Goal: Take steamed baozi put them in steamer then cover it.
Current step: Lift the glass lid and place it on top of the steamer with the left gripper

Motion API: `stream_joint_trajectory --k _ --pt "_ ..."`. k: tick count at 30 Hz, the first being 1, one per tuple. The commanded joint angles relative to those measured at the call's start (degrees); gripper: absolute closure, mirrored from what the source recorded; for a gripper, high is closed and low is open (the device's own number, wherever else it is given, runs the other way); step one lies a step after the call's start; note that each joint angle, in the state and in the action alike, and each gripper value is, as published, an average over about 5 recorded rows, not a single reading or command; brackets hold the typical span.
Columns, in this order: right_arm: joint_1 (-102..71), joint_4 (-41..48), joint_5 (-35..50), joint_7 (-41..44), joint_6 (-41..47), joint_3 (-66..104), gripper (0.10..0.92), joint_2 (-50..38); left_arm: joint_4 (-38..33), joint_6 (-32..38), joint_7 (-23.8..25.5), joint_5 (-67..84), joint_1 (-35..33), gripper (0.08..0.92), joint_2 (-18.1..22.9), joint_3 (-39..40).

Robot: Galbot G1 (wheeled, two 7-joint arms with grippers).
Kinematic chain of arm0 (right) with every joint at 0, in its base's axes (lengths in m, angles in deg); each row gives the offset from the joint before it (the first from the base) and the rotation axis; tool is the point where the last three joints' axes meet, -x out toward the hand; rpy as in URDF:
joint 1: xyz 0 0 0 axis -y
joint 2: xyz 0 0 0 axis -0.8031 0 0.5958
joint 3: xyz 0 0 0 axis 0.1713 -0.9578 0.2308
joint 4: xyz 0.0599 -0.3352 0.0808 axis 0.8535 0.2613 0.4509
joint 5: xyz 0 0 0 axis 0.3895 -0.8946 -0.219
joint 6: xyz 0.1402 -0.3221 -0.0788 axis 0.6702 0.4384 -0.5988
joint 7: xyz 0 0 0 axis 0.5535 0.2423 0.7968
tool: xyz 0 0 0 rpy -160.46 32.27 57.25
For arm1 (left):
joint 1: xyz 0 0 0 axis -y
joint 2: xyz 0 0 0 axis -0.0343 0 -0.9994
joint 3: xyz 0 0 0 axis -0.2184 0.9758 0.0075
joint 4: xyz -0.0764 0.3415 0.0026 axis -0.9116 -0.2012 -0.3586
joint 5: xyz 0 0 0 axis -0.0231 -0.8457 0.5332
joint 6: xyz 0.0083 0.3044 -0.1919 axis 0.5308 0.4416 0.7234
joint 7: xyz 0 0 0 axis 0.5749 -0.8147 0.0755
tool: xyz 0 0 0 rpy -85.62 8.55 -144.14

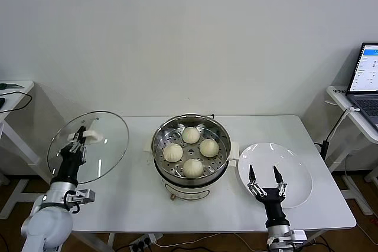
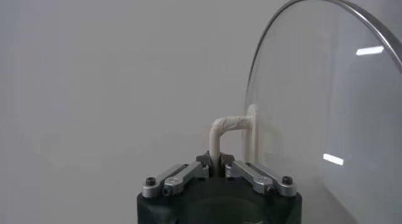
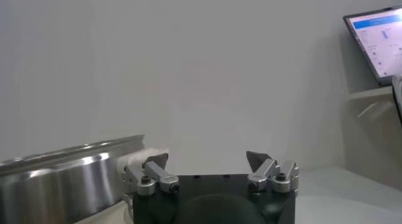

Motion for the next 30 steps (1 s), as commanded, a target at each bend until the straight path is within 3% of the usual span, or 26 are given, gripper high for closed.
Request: stream_joint_trajectory --k 1,6,14,30 --pt "0.02 0.14 0.18 0.12 -0.29 0.84 0.203 0.05 -14.71 -19.86 12.51 -3.56 2.47 0.813 -6.47 20.20" --pt "0.09 0.20 0.16 0.20 -0.41 1.54 0.203 0.31 -12.55 -23.87 15.08 -10.83 9.19 0.813 -5.88 29.87" --pt "0.06 1.04 -0.53 0.28 -0.80 1.96 0.203 1.29 -6.59 -29.00 17.54 -20.49 18.94 0.813 -0.70 41.20" --pt "0.34 2.53 -1.78 0.19 -0.86 2.09 0.203 2.37 1.83 -34.15 19.19 -24.50 24.32 0.813 10.09 48.70"
